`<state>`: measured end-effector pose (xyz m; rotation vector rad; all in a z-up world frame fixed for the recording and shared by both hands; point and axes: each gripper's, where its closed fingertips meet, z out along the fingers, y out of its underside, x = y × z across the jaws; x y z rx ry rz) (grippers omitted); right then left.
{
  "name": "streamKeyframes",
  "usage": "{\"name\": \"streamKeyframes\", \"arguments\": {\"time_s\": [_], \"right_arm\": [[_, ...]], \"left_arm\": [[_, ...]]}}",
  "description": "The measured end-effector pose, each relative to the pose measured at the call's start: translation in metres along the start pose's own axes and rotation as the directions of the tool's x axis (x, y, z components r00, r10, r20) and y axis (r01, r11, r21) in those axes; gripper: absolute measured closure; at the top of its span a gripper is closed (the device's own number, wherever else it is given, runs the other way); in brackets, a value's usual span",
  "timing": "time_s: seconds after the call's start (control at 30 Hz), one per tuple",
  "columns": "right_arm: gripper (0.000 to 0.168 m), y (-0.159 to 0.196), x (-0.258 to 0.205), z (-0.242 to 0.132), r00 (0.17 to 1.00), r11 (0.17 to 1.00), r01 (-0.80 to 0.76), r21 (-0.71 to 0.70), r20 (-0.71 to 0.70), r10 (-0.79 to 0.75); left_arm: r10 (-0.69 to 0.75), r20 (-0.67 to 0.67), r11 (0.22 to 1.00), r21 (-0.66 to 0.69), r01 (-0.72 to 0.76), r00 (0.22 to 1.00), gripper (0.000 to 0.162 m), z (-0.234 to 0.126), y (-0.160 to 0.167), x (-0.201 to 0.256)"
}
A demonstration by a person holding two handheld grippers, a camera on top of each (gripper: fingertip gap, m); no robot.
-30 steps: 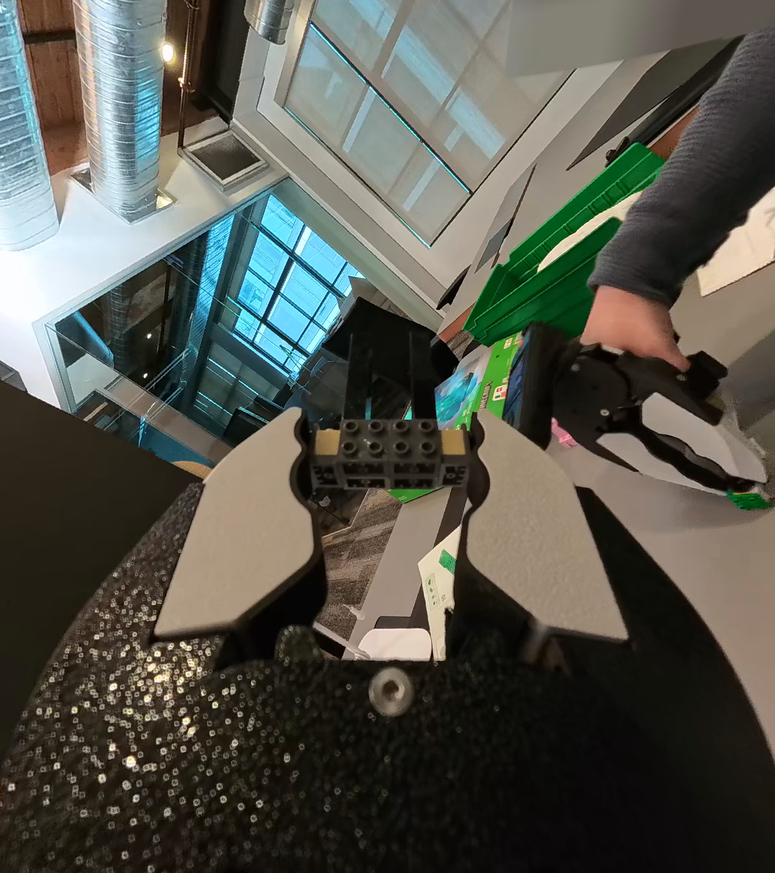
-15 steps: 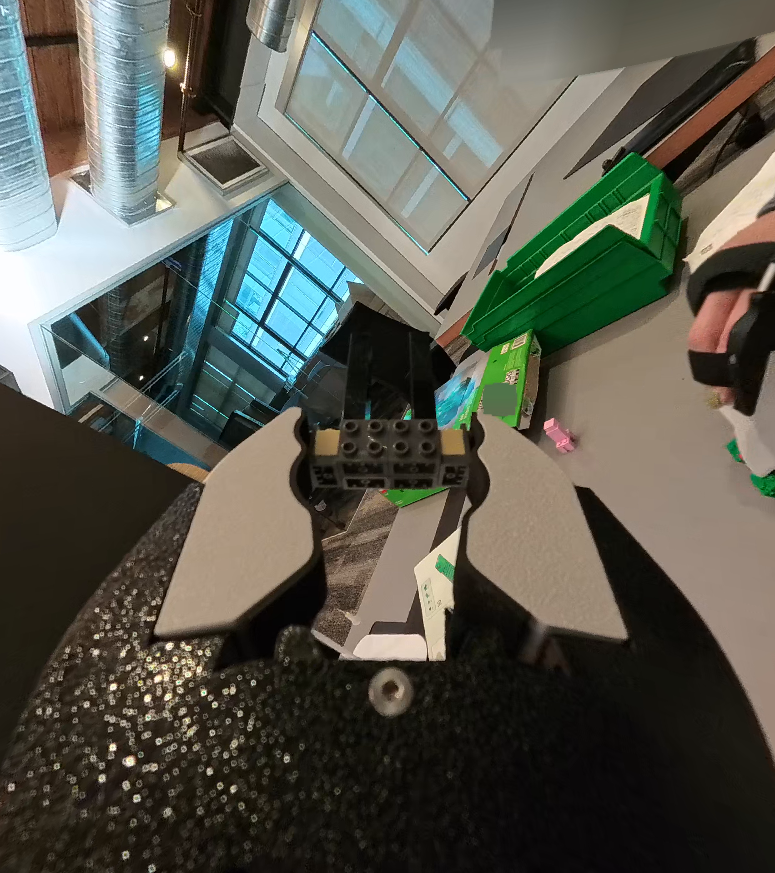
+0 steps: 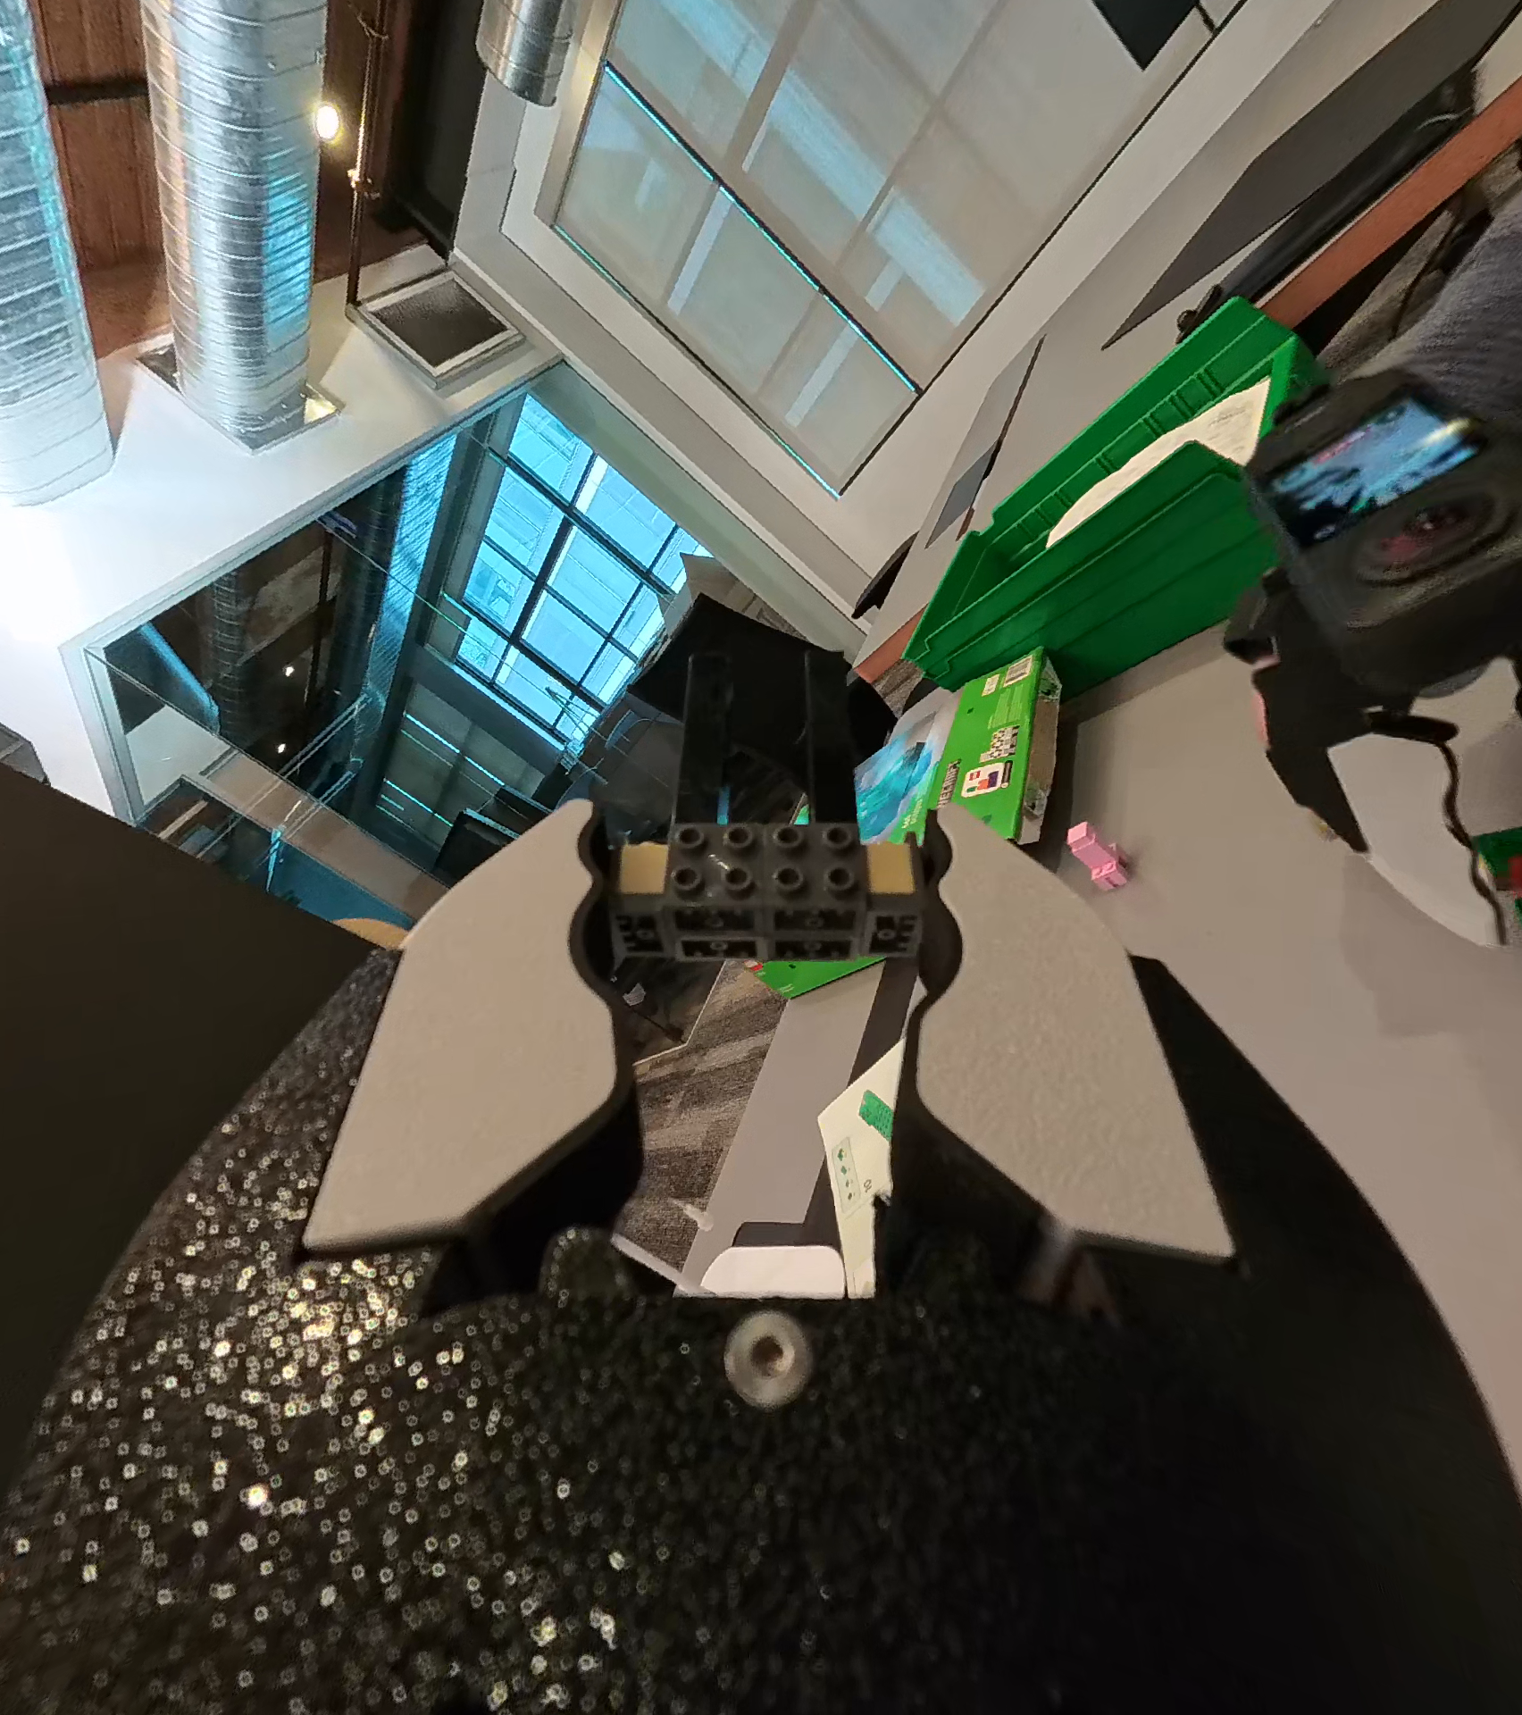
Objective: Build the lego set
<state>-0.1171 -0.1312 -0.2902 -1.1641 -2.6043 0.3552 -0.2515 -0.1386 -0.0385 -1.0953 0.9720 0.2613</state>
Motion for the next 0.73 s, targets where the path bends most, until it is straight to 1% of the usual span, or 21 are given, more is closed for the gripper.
{"name": "streamKeyframes", "arguments": {"time_s": [0.03, 0.1, 0.17, 0.2, 0.23, 0.33, 0.4, 0.47, 0.5, 0.53, 0.6, 0.67, 0.73], "right_arm": [[0.132, 0.0, 0.0, 0.002, 1.0, 1.0, 0.009, -0.013, 0.006, -0.009], [0.138, 0.003, 0.002, 0.006, 0.999, 0.998, 0.038, -0.057, -0.009, -0.039], [0.139, 0.007, 0.002, 0.009, 0.998, 0.994, 0.054, -0.097, -0.007, -0.055], [0.139, 0.008, 0.002, 0.01, 0.998, 0.993, 0.055, -0.103, -0.004, -0.056], [0.144, 0.007, 0.0, 0.01, 0.999, 0.994, 0.051, -0.096, 0.005, -0.051], [0.145, 0.006, 0.002, 0.008, 1.0, 0.997, 0.03, -0.075, -0.008, -0.03], [0.145, -0.003, 0.013, -0.003, 0.998, 0.999, -0.036, 0.003, -0.051, 0.036], [0.145, -0.021, 0.037, -0.028, 0.98, 0.98, -0.141, 0.143, -0.124, 0.159], [0.145, -0.032, 0.051, -0.046, 0.961, 0.954, -0.186, 0.237, -0.157, 0.226], [0.145, -0.046, 0.064, -0.067, 0.939, 0.912, -0.218, 0.348, -0.18, 0.294], [0.145, -0.077, 0.086, -0.115, 0.896, 0.778, -0.247, 0.577, -0.169, 0.41], [0.145, -0.103, 0.098, -0.164, 0.875, 0.603, -0.238, 0.762, -0.102, 0.474], [0.145, -0.12, 0.101, -0.204, 0.879, 0.432, -0.22, 0.875, -0.015, 0.477]], "left_arm": [[0.0, 0.001, 1.0, 0.0, 0.0, 1.0, 0.098, 0.0, 0.0, 0.0], [-0.002, 0.004, 1.0, 0.001, 0.002, 1.0, 0.098, -0.001, 0.0, -0.001], [-0.005, 0.003, 1.0, 0.001, 0.005, 1.0, 0.098, -0.001, 0.001, -0.001], [-0.006, 0.003, 1.0, 0.0, 0.006, 1.0, 0.098, -0.001, 0.001, -0.001], [-0.006, 0.002, 1.0, 0.0, 0.006, 1.0, 0.098, -0.001, 0.002, -0.001], [-0.008, -0.002, 1.0, 0.004, 0.008, 1.0, 0.098, 0.0, 0.001, 0.0], [-0.008, -0.004, 1.0, 0.01, 0.008, 1.0, 0.098, 0.0, 0.001, 0.0], [-0.014, -0.007, 1.0, 0.022, 0.014, 1.0, 0.098, 0.0, -0.001, 0.001], [-0.019, -0.009, 0.999, 0.031, 0.019, 1.0, 0.098, 0.0, -0.002, 0.001], [-0.024, -0.012, 0.999, 0.043, 0.024, 1.0, 0.098, 0.001, -0.003, 0.001], [-0.033, -0.02, 0.997, 0.071, 0.034, 0.999, 0.098, 0.001, -0.007, 0.003], [-0.038, -0.033, 0.995, 0.094, 0.041, 0.999, 0.098, 0.002, -0.012, 0.005], [-0.034, -0.048, 0.994, 0.099, 0.039, 0.998, 0.098, 0.003, -0.016, 0.008]]}}
